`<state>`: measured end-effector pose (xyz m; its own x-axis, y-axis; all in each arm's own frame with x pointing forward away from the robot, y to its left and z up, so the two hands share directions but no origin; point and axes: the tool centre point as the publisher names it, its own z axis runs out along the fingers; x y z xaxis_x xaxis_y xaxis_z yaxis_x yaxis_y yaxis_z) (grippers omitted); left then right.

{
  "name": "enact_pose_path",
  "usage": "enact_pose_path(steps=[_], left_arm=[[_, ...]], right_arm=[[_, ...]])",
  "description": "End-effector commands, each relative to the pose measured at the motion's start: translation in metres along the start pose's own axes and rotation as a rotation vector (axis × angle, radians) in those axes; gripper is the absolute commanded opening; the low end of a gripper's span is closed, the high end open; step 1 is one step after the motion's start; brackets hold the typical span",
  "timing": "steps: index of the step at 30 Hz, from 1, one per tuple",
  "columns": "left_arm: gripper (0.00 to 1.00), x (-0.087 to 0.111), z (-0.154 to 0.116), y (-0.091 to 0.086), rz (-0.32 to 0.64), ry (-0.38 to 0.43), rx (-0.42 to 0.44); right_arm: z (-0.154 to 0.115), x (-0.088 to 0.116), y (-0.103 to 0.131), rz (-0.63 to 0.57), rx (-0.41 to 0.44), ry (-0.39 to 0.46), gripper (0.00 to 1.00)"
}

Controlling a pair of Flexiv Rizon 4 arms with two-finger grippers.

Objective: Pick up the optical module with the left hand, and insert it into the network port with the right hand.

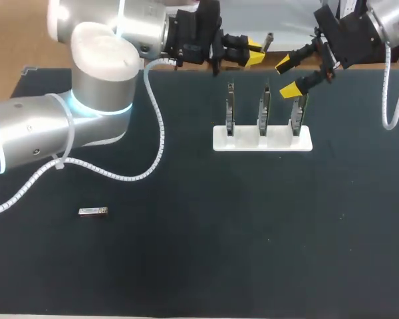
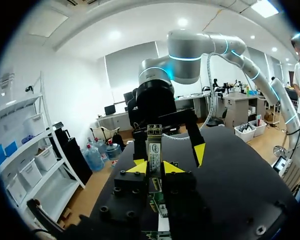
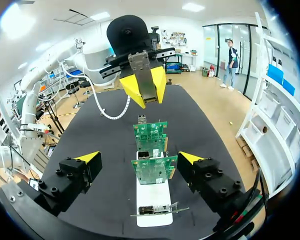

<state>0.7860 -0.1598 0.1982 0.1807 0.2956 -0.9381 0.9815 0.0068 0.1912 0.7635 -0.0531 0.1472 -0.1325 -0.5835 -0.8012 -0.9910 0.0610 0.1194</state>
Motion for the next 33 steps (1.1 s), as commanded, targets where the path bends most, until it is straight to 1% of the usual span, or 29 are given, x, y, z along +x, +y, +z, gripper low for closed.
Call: enact_pose_path(steps=[1,7,17,19,22,26,33], left_arm=[[0.0,0.004,0.002,0.004,0.003,-0.03,0.021],[0.0,0.002,0.01,0.002,0.008,-0.053,0.052],[0.0,0.003,0.023,-0.004,-0.02,-0.096,0.081],[0.0,0.003,0.026,-0.006,-0.057,-0.142,0.091],[0.0,0.003,0.029,-0.01,-0.054,-0.149,0.093],[0.0,0.003,0.032,-0.012,-0.074,-0.175,0.091],[0.0,0.006,0.037,-0.019,-0.079,-0.186,0.089]], right_arm=[[0.0,0.0,0.001,-0.001,0.003,0.0,1.0],[0.0,0.0,0.001,-0.001,0.003,0.0,1.0],[0.0,0.0,0.001,-0.001,0.003,0.0,1.0],[0.0,0.0,0.001,-0.001,0.003,0.0,1.0],[0.0,0.0,0.001,-0.001,0.003,0.0,1.0],[0.0,0.0,0.001,-0.001,0.003,0.0,1.0],[0.0,0.0,0.001,-0.001,0.003,0.0,1.0]])
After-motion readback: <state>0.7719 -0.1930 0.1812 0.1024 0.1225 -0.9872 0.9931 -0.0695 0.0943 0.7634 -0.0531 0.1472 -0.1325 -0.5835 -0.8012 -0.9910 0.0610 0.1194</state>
